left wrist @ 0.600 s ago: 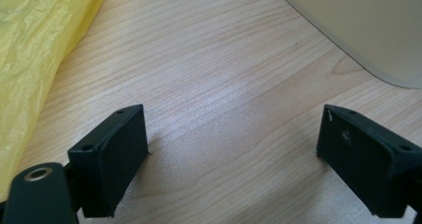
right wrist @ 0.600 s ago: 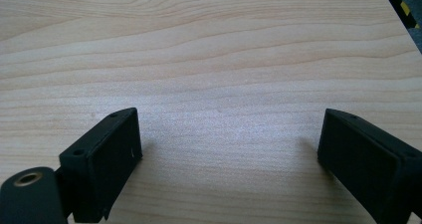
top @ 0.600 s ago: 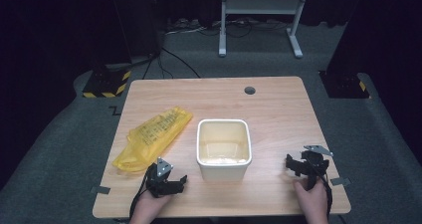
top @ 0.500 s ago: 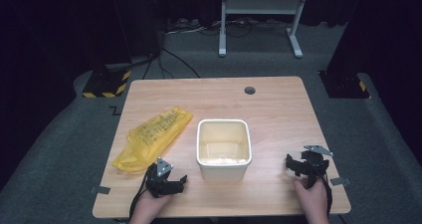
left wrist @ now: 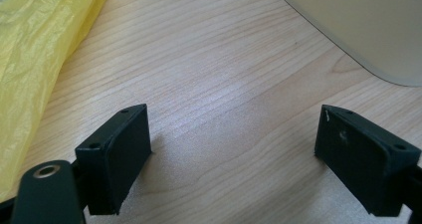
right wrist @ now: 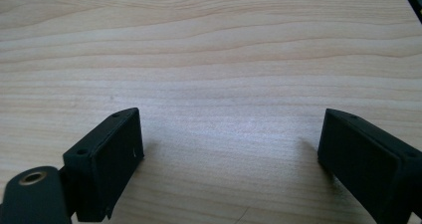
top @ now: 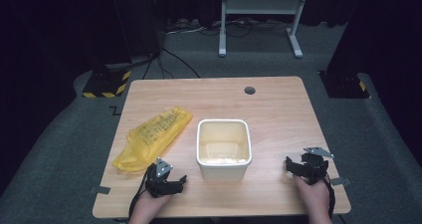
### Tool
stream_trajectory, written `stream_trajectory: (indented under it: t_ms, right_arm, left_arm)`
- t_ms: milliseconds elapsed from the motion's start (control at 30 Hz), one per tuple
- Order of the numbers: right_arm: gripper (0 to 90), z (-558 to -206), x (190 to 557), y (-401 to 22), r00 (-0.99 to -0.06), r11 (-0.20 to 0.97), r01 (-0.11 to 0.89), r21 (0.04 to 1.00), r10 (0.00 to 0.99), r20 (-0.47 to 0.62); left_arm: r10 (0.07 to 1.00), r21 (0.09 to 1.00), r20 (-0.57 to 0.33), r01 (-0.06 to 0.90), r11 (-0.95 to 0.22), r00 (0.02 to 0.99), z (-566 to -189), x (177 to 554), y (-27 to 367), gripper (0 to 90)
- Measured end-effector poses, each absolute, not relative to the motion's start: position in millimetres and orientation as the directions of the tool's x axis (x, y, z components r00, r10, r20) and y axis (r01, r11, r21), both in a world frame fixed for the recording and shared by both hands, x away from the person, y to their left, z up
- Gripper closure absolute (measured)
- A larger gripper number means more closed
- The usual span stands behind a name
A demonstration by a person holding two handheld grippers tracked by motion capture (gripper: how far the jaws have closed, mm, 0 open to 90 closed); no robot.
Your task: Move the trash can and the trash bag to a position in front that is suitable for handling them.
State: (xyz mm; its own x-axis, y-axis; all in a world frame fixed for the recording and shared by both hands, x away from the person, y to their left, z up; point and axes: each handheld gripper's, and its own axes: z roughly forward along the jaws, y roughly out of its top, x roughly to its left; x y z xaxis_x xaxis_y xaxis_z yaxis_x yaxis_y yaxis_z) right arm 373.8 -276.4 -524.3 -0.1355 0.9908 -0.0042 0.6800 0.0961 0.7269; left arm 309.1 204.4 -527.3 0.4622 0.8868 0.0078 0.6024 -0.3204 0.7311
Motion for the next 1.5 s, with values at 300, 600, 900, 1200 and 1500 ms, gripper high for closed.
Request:
stream_trajectory:
  t_ms: [300, 600, 900, 1200, 1500]
  right_arm:
    - [12.7, -517, 354, -263, -0.291, 0.179, 0.585, 0.791, 0.957, -0.002]
    - [9.9, -501, 341, -235, -0.381, 0.206, 0.535, 0.820, 0.924, 0.016]
    - [9.9, -493, 356, -189, -0.448, 0.225, 0.502, 0.835, 0.894, 0.029]
    - [10.2, -485, 355, -174, -0.477, 0.226, 0.460, 0.859, 0.879, 0.024]
    - [11.6, -487, 355, -204, -0.423, 0.172, 0.482, 0.859, 0.905, 0.055]
  left_arm:
    - [0.887, 0.763, 0.014, 0.568, -0.307, 0.461, -523, 315, 203, 13.8]
    - [0.881, 0.801, -0.055, 0.547, -0.242, 0.470, -505, 334, 196, 14.0]
    - [0.887, 0.814, -0.020, 0.523, -0.254, 0.462, -486, 358, 176, 14.3]
    - [0.888, 0.822, -0.018, 0.512, -0.249, 0.460, -484, 357, 165, 15.2]
    - [0.865, 0.825, -0.011, 0.493, -0.276, 0.502, -481, 361, 131, 16.4]
